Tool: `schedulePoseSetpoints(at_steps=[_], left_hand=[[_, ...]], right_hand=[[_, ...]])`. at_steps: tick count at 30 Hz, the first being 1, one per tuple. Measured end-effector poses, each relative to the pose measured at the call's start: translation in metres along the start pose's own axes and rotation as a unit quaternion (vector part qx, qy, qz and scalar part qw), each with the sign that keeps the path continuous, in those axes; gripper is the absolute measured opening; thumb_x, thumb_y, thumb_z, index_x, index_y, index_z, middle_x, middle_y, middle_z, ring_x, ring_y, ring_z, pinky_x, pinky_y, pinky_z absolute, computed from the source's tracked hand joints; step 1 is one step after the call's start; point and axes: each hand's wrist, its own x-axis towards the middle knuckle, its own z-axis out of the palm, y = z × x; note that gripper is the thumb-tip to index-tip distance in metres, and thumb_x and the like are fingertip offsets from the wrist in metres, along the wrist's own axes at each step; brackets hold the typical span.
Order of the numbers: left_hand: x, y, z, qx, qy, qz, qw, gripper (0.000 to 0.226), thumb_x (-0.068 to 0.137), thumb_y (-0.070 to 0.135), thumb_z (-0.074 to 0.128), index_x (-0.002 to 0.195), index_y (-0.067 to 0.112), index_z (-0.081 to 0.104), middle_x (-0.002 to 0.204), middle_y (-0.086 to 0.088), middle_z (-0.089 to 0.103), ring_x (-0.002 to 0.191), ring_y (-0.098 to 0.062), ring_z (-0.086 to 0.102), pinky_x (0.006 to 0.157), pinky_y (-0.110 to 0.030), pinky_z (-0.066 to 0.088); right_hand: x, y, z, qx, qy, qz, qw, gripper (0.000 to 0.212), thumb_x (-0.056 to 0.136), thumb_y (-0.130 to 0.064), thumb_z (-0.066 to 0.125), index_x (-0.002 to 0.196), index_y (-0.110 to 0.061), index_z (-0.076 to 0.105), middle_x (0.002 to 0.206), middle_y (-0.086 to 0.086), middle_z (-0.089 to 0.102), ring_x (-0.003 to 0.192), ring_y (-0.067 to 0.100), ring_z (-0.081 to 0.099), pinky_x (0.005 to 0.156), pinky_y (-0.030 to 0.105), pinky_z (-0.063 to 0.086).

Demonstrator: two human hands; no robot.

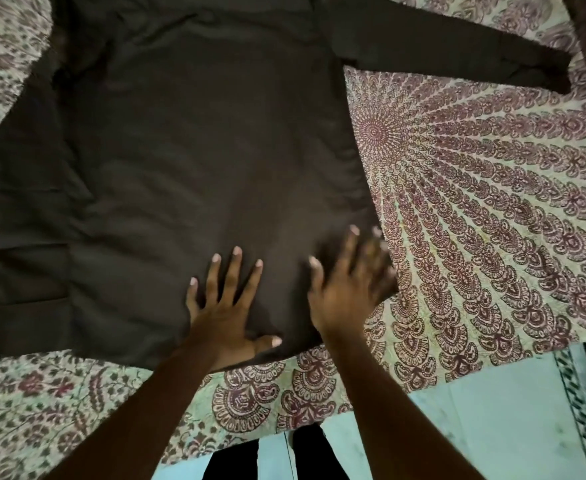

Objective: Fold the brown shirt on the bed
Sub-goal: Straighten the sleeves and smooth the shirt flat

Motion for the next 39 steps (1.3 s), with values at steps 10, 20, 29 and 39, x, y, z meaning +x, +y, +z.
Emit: schedulePoseSetpoints(at_steps=[10,20,29,39], left_hand=[[-0.001,-0.029,-0.008,-0.044,0.066,0.028,0.996,0.112,0.078,0.091,0.041,0.165,0.032,0.004,0.173,0.015,-0.001,0.157,-0.02,0.015,0.11,-0.059,0.03],[0.048,-0.088,-0.044,0.044,0.084,0.024,0.995,0.121,0.068,0.1,0.031,0.165,0.034,0.005,0.174,0.006,-0.009,0.161,-0.025,0.001,0.117,-0.067,0.017],[0.052,-0.092,-0.044,0.049,0.041,0.028,0.998,0.147,0.047,0.108,0.041,0.164,0.034,-0.009,0.172,0.008,-0.021,0.16,-0.023,-0.012,0.118,-0.069,0.011],[0.021,-0.092,-0.043,0.058,0.037,0.049,0.996,0.138,0.059,0.104,0.042,0.166,0.029,-0.001,0.174,0.005,-0.012,0.161,-0.026,-0.007,0.117,-0.072,0.013]], right_hand=[[0.033,-0.033,0.03,-0.028,-0.032,-0.085,0.995,0.071,0.102,-0.071,0.029,0.164,-0.044,0.005,0.174,-0.008,-0.004,0.161,0.023,-0.004,0.126,0.06,0.004],[0.046,-0.066,0.015,0.014,0.036,-0.009,0.999,0.085,0.099,-0.073,0.035,0.166,-0.024,0.014,0.174,0.009,0.002,0.16,0.033,0.0,0.125,0.06,0.009],[0.103,-0.08,0.033,-0.011,-0.02,-0.087,0.996,0.074,0.097,-0.077,0.028,0.162,-0.047,0.009,0.175,-0.006,0.0,0.161,0.025,0.0,0.126,0.059,0.007],[0.003,0.009,0.004,0.007,-0.039,0.149,0.988,0.088,0.096,-0.077,0.024,0.165,-0.031,-0.003,0.174,0.011,-0.007,0.159,0.037,-0.01,0.124,0.06,-0.006]])
